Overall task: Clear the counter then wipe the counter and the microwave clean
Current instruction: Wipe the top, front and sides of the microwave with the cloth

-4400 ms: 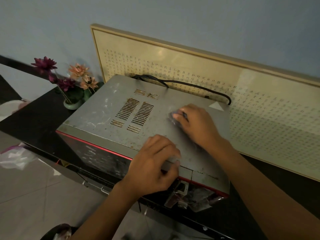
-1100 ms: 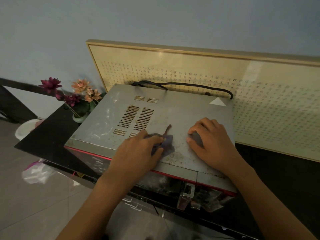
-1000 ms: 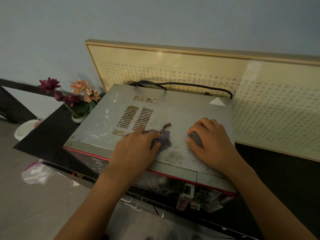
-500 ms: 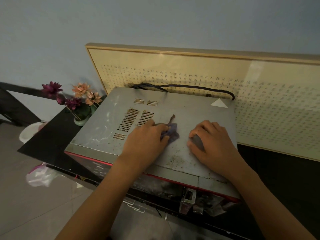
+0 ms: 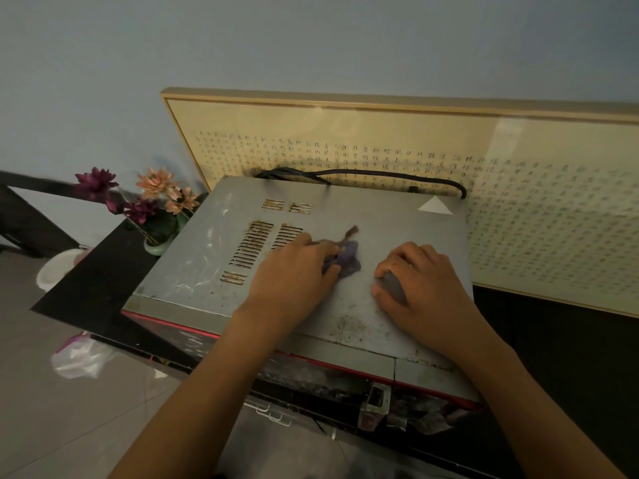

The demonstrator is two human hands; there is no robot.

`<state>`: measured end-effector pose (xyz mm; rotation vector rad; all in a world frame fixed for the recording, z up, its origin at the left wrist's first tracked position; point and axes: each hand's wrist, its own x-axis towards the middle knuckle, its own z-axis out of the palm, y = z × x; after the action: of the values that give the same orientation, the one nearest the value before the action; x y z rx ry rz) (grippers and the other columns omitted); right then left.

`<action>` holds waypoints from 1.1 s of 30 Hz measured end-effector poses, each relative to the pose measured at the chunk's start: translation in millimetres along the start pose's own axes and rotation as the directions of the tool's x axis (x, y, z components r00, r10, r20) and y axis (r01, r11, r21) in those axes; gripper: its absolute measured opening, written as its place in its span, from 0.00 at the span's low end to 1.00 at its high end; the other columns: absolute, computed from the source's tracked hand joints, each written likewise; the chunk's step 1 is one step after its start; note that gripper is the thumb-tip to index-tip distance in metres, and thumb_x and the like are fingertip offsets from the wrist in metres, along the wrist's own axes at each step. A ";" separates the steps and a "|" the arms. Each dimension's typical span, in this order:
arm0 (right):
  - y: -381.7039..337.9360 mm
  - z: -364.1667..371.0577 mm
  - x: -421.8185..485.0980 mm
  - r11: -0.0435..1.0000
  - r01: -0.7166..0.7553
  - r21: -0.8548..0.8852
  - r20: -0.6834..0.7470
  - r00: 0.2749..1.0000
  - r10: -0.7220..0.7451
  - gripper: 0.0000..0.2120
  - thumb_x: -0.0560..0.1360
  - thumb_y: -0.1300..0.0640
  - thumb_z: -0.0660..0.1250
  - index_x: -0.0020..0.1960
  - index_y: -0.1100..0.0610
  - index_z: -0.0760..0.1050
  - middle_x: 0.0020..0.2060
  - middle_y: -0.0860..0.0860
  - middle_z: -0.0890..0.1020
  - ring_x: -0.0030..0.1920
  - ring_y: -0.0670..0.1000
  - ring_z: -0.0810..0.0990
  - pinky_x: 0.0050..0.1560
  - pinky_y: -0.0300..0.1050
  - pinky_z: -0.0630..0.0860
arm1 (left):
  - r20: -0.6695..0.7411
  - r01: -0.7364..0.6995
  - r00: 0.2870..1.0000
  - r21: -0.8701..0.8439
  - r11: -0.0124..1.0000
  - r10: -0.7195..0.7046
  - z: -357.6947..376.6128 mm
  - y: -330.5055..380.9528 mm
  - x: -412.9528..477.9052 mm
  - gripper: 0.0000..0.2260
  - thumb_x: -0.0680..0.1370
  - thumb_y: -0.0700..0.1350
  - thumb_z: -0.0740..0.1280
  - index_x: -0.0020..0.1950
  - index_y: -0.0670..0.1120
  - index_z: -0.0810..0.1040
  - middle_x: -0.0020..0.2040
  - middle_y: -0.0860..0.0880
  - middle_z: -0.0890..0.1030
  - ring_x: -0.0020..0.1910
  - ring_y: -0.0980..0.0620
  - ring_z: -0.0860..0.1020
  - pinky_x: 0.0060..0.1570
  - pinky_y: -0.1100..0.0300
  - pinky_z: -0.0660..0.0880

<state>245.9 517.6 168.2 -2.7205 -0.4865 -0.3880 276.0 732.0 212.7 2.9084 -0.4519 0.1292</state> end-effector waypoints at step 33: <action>-1.0 -1.0 0.9 1.000 -0.011 0.012 0.001 1.000 0.011 0.13 0.77 0.42 0.58 0.52 0.48 0.74 0.52 0.46 0.73 0.52 0.49 0.70 0.52 0.46 0.67 | -0.037 -0.325 0.944 0.078 0.942 0.329 17.4 -25.2 64.5 0.16 0.83 0.56 0.60 0.70 0.57 0.76 0.54 0.47 0.74 0.48 0.44 0.77 0.42 0.57 0.67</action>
<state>246.1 518.4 169.7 -2.7112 -0.4731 -0.3797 346.0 733.2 198.7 2.8645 -0.9376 0.2696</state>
